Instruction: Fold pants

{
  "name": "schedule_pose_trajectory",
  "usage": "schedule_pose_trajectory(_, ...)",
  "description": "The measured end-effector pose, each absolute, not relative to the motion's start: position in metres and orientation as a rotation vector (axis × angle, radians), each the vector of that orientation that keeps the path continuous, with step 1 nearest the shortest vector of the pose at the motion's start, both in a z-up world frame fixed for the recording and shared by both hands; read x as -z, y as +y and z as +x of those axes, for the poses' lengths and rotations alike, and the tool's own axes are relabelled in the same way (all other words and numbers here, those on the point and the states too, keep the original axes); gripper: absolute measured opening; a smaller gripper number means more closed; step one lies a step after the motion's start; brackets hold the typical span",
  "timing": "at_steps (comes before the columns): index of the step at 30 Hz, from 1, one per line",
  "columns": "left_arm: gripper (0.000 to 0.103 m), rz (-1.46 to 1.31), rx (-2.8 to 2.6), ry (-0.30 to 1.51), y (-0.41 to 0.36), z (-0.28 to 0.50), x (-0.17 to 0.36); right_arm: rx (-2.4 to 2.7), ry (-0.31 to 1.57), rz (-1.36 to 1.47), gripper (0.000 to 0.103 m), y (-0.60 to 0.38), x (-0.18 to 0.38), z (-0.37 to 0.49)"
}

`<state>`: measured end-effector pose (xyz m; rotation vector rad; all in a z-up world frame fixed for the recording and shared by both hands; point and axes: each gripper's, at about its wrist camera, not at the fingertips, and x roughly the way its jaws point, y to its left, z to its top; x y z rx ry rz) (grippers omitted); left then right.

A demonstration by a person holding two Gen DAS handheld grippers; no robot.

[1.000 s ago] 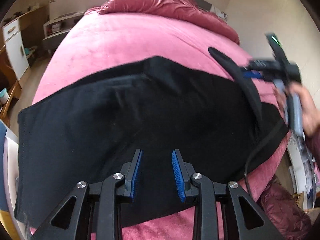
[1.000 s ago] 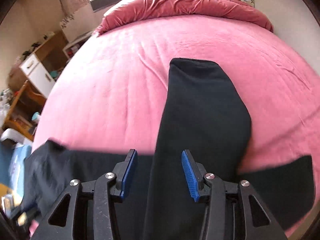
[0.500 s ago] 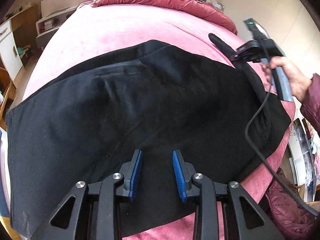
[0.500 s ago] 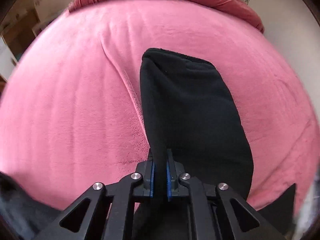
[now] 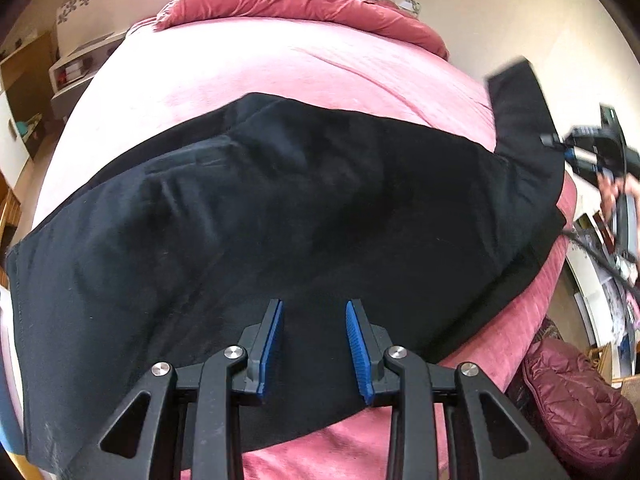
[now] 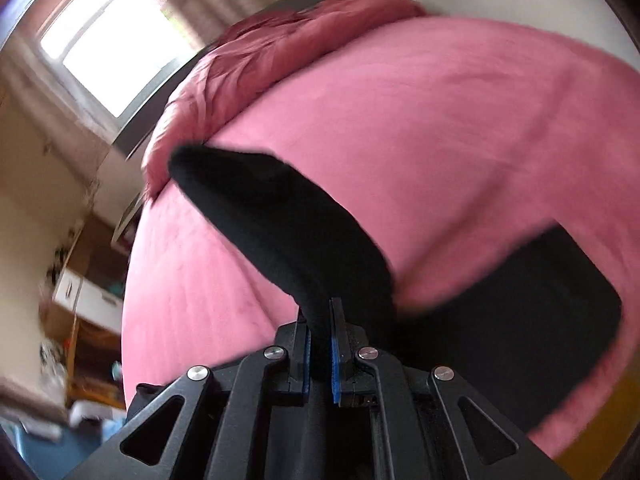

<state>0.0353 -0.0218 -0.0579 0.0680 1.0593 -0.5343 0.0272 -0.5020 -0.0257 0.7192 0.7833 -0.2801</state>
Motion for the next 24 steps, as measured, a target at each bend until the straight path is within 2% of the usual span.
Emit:
schedule_pose_trajectory(10, 0.035, 0.169, 0.581, 1.067, -0.051, 0.031, 0.057, 0.376, 0.789, 0.947, 0.008, -0.541, 0.108, -0.045)
schedule_pose_trajectory(13, 0.035, 0.173, 0.585, 1.079, -0.058, 0.031, 0.063, 0.357, 0.761, 1.014, 0.016, -0.544, 0.125, -0.044)
schedule_pose_trajectory(14, 0.035, 0.178, 0.584, 1.08, -0.061, 0.03, 0.065, 0.361, 0.747, 1.033, 0.028, -0.548, 0.128, -0.045)
schedule_pose_trajectory(16, 0.035, 0.194, 0.588, 1.077, -0.066, 0.028, 0.068, 0.376, 0.728, 1.043, 0.039, -0.559, 0.127, -0.054)
schedule_pose_trajectory(17, 0.035, 0.203, 0.59, 1.077, -0.07, 0.027, 0.071, 0.387, 0.72, 1.062, 0.04, -0.566, 0.13, -0.054)
schedule_pose_trajectory(19, 0.035, 0.214, 0.584, 1.081, -0.076, 0.027, 0.075, 0.42, 0.719, 1.062, 0.04, -0.578, 0.128, -0.05)
schedule_pose_trajectory(21, 0.035, 0.201, 0.588, 1.09, -0.079, 0.027, 0.076, 0.44, 0.715, 1.037, 0.034, -0.586, 0.125, -0.049)
schedule_pose_trajectory(22, 0.035, 0.201, 0.587, 1.09, -0.081, 0.025, 0.076, 0.446, 0.715, 1.021, 0.017, -0.59, 0.122, -0.047)
schedule_pose_trajectory(23, 0.035, 0.204, 0.586, 1.09, -0.082, 0.025, 0.076, 0.45, 0.717, 1.001, 0.008, -0.592, 0.118, -0.046)
schedule_pose_trajectory(24, 0.035, 0.206, 0.589, 1.088, -0.084, 0.025, 0.076, 0.451, 0.717, 0.972, 0.008, -0.594, 0.111, -0.045)
